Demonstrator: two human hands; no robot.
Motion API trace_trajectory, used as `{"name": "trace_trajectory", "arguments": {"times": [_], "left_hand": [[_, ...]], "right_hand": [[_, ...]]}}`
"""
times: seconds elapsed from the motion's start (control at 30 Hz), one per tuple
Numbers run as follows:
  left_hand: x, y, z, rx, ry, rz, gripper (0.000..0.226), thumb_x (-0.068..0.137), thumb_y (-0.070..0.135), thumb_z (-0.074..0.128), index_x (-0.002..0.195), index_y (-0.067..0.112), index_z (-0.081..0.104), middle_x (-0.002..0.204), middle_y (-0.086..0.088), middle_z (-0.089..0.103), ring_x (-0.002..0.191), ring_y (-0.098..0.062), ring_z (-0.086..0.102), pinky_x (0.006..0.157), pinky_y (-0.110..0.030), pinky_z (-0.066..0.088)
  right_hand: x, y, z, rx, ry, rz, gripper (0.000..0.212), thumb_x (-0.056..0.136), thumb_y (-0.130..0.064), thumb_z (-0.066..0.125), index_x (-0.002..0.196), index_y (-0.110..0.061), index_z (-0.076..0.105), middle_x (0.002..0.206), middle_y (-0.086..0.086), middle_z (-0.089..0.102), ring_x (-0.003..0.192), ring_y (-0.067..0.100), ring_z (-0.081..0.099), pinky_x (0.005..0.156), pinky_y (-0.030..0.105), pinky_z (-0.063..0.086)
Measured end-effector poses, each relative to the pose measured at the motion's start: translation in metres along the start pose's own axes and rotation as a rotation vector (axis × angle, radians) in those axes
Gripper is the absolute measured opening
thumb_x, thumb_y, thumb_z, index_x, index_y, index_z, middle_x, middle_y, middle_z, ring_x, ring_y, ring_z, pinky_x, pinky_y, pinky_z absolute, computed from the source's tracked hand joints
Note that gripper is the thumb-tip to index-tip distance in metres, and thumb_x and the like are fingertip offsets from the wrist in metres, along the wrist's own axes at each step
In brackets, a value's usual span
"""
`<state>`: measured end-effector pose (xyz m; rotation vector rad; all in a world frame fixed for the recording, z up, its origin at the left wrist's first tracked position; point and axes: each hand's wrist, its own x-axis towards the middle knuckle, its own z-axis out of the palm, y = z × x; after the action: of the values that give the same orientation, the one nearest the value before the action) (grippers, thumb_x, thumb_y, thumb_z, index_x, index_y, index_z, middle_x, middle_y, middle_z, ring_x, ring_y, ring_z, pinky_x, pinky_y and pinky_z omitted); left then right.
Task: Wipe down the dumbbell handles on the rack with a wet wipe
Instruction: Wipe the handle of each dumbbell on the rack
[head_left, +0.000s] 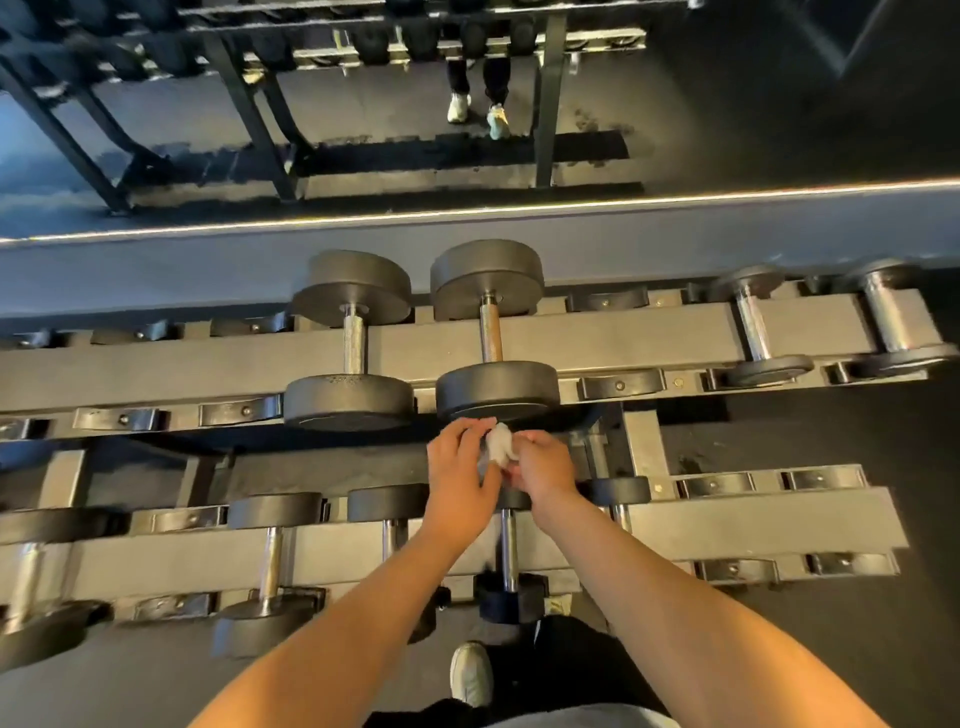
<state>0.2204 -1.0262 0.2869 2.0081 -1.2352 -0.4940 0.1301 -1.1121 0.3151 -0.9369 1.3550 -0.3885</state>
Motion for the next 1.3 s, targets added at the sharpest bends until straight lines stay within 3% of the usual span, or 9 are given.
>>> {"name": "trace_trajectory", "arguments": {"times": [0.13,0.4,0.47,0.53,0.6,0.77,0.97,1.13,1.3], "left_hand": [[-0.045,-0.031,0.007,-0.009,-0.127,-0.026,0.049,0.093,0.018,0.068,0.138,0.026,0.051,0.130,0.004,0.048,0.114,-0.012,0.038,0.096,-0.027,0.036],[-0.082,-0.077,0.024,0.063,-0.314,-0.198,0.033,0.091,0.033,0.073,0.119,0.019,0.068,0.123,0.001,0.059,0.113,-0.014,0.053,0.097,-0.021,0.038],[-0.084,-0.089,0.033,0.005,-0.395,-0.277,0.030,0.092,0.032,0.073,0.116,0.016,0.066,0.116,-0.001,0.062,0.103,-0.015,0.058,0.088,-0.021,0.043],[-0.085,-0.097,0.041,-0.022,-0.439,-0.336,0.027,0.094,0.024,0.070,0.117,0.016,0.057,0.106,-0.001,0.063,0.094,-0.018,0.060,0.077,-0.024,0.043],[-0.088,-0.108,0.052,-0.017,-0.458,-0.356,0.032,0.097,0.022,0.066,0.124,0.018,0.048,0.101,-0.003,0.065,0.091,-0.022,0.063,0.079,-0.031,0.050],[-0.091,-0.141,0.084,0.115,-0.538,-0.405,0.021,0.103,0.031,0.053,0.124,0.027,0.053,0.106,-0.009,0.070,0.088,-0.026,0.065,0.079,-0.040,0.056],[-0.082,-0.167,0.120,-0.151,-0.374,-0.677,0.016,0.101,0.015,0.054,0.115,0.021,0.060,0.105,-0.007,0.074,0.073,-0.008,0.067,0.058,-0.021,0.049],[-0.071,-0.192,0.149,-0.267,-0.185,-0.818,0.022,0.098,0.026,0.059,0.118,0.018,0.064,0.108,-0.001,0.068,0.100,-0.021,0.063,0.080,-0.030,0.049],[-0.060,-0.195,0.179,-0.449,-0.032,-0.799,0.009,0.098,0.024,0.062,0.106,0.024,0.067,0.100,0.009,0.068,0.097,-0.009,0.061,0.079,-0.021,0.043]], "right_hand": [[-0.023,0.043,0.010,-0.008,0.015,0.092,0.020,0.098,-0.015,0.053,0.085,-0.022,0.067,0.098,0.012,0.073,0.094,0.028,0.070,0.089,0.043,0.059],[-0.026,0.120,0.023,-0.047,0.106,0.236,0.016,0.096,-0.011,0.057,0.090,-0.020,0.068,0.094,0.005,0.067,0.083,0.018,0.062,0.080,0.030,0.051],[-0.017,0.134,0.021,0.008,0.115,0.264,0.014,0.095,-0.007,0.058,0.094,-0.015,0.069,0.091,0.005,0.066,0.077,0.018,0.062,0.070,0.028,0.052],[-0.006,0.149,0.021,0.030,0.141,0.294,0.018,0.096,-0.008,0.057,0.084,-0.018,0.065,0.091,0.006,0.065,0.084,0.023,0.064,0.076,0.034,0.055],[0.003,0.165,0.023,0.062,0.176,0.318,0.022,0.097,-0.011,0.056,0.082,-0.026,0.060,0.092,0.006,0.065,0.094,0.030,0.066,0.089,0.042,0.055],[0.033,0.204,0.025,0.130,0.221,0.349,0.018,0.096,-0.005,0.054,0.095,-0.023,0.055,0.086,0.008,0.065,0.085,0.027,0.068,0.087,0.042,0.056],[0.069,0.246,0.023,-0.068,0.218,0.285,0.015,0.097,-0.015,0.053,0.099,-0.022,0.066,0.106,0.010,0.070,0.092,0.024,0.063,0.070,0.029,0.048],[0.093,0.268,0.002,-0.342,0.311,0.191,0.020,0.099,-0.015,0.051,0.111,-0.017,0.067,0.107,0.005,0.068,0.095,0.023,0.061,0.079,0.031,0.049],[0.118,0.292,-0.007,-0.206,0.245,0.187,0.023,0.101,-0.014,0.051,0.114,-0.019,0.070,0.112,0.003,0.068,0.104,0.022,0.062,0.089,0.030,0.048]]}}
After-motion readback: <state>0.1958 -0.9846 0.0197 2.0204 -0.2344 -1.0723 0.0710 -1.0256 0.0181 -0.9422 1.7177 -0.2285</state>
